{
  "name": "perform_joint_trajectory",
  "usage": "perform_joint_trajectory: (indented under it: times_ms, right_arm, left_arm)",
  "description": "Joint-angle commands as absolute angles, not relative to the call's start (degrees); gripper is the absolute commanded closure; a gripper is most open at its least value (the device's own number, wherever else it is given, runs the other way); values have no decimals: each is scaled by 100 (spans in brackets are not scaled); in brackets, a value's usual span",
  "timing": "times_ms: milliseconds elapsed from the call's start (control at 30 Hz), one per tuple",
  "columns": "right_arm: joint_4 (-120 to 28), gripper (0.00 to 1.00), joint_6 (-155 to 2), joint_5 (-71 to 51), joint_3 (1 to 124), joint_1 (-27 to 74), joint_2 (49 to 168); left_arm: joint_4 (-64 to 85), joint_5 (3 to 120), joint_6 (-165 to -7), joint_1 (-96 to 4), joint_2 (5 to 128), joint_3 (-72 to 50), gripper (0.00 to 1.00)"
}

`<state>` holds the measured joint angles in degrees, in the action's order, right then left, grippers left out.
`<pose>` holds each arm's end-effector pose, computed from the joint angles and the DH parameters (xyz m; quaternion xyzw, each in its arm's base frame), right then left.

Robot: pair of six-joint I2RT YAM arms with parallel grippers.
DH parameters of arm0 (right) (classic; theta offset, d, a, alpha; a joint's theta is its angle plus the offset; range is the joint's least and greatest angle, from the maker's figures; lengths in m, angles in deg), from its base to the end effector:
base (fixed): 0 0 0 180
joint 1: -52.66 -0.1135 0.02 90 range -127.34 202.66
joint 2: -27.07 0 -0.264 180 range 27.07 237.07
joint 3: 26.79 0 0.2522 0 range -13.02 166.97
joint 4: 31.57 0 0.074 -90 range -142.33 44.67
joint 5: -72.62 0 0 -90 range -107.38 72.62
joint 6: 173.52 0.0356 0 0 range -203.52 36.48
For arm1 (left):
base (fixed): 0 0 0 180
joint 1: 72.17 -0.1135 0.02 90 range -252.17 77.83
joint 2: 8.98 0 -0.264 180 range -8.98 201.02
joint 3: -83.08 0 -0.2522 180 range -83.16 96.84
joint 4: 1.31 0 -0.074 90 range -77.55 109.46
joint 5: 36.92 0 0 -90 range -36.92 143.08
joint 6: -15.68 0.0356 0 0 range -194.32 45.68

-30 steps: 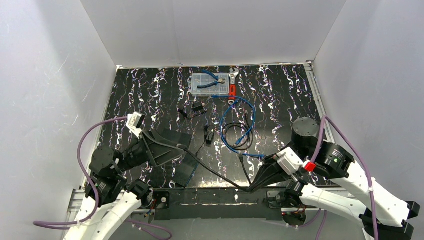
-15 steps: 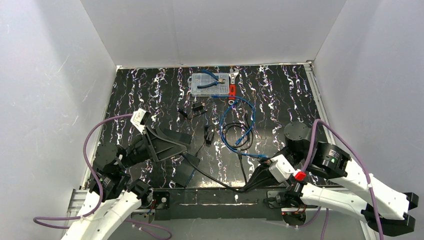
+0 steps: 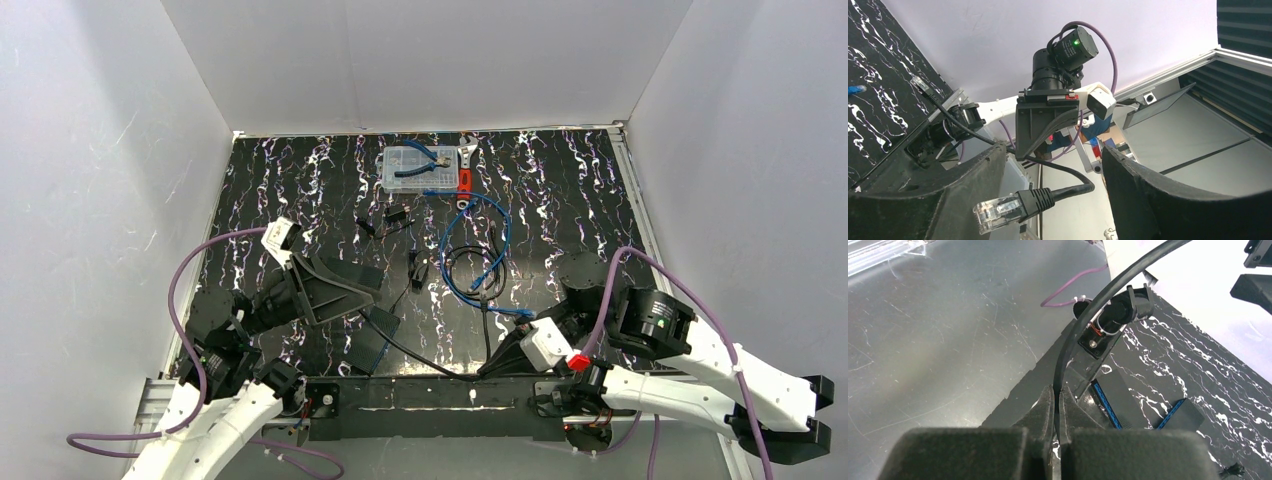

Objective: Insert the plug into the switch port
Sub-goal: Pick up the connector from the center of the board.

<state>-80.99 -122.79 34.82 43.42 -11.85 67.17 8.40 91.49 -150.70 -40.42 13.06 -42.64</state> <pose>0.0291 0.1264 0.3784 -0.7334 0.2518 0.4637 0.4286 0.0587 -0.0623 0.3862 0.0539 0.5890 -0.7431 0.3130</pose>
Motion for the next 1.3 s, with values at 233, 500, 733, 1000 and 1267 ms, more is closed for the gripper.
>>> perform_joint_trajectory:
  times_ms: [233,500,733,1000,1267]
  right_arm:
    - [-8631,99,-12515,2748,4337,-1430,6460]
    - [-8775,99,-12485,2591,4182,-1549,6421]
    - [-8905,99,-12311,2362,4240,-1600,6743]
    - [-8099,76,-11573,2103,4294,-1602,6832]
    - [-6581,57,-10342,1966,4305,-1602,6910]
  left_arm:
    - [960,9254,-14922,-4018,1338,-4224,55]
    - [1040,9236,-14811,-4018,1398,-4211,69]
    - [1213,9191,-14602,-4021,1441,-4264,98]
    - [1565,9014,-14248,-4021,1517,-4266,100]
    - [2095,8519,-13590,-4018,1617,-4245,100]
